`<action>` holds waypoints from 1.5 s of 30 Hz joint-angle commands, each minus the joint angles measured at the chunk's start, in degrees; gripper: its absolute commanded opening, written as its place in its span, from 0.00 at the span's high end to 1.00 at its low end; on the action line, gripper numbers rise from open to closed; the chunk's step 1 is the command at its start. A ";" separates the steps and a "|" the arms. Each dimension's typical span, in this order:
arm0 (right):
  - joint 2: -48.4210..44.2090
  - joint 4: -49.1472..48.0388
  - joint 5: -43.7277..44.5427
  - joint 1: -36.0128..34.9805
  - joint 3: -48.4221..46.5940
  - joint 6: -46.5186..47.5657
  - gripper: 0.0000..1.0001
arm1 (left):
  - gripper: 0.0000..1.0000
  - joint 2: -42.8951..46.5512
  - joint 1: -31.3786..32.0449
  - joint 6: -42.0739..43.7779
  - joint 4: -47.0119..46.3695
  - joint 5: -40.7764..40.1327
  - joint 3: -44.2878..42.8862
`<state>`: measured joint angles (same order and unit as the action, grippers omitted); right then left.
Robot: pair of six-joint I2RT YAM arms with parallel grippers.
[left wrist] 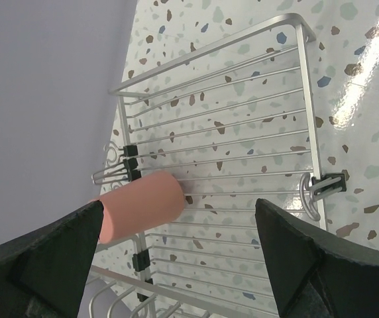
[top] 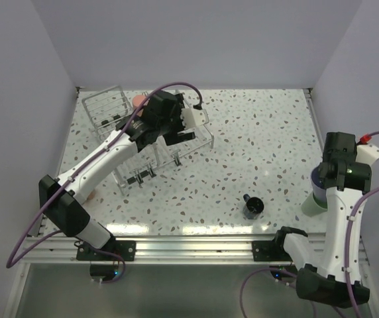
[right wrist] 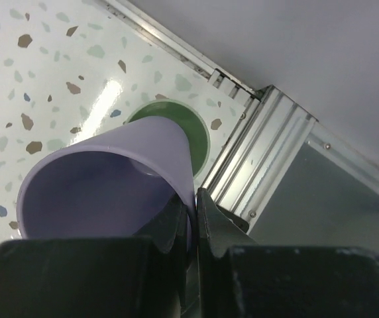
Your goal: Unload the cups from the dish rack
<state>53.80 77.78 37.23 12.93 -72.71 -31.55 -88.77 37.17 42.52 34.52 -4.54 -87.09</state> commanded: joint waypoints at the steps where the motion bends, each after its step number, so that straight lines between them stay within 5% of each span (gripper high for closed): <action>1: -3.26 2.99 5.83 0.43 0.46 -6.32 1.00 | 0.00 3.16 -0.25 -1.39 0.19 1.20 -0.80; 12: -8.35 6.33 9.00 0.52 -0.60 -11.42 1.00 | 0.00 4.13 -0.17 -0.86 -0.07 2.25 -0.01; 36: -13.55 1.24 7.68 0.52 14.70 -24.09 0.99 | 0.00 4.48 -0.17 0.81 0.19 1.81 0.08; 42: -12.32 -1.31 7.59 0.52 15.40 -23.82 0.80 | 0.00 4.48 -0.17 1.25 -0.07 1.46 0.34; 45: -11.79 -2.72 7.59 0.43 15.23 -23.12 0.58 | 0.00 4.57 -0.17 1.60 -0.33 1.28 0.78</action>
<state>41.32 77.69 42.61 13.19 -57.60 -53.45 -86.19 37.17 43.11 35.00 -3.20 -86.89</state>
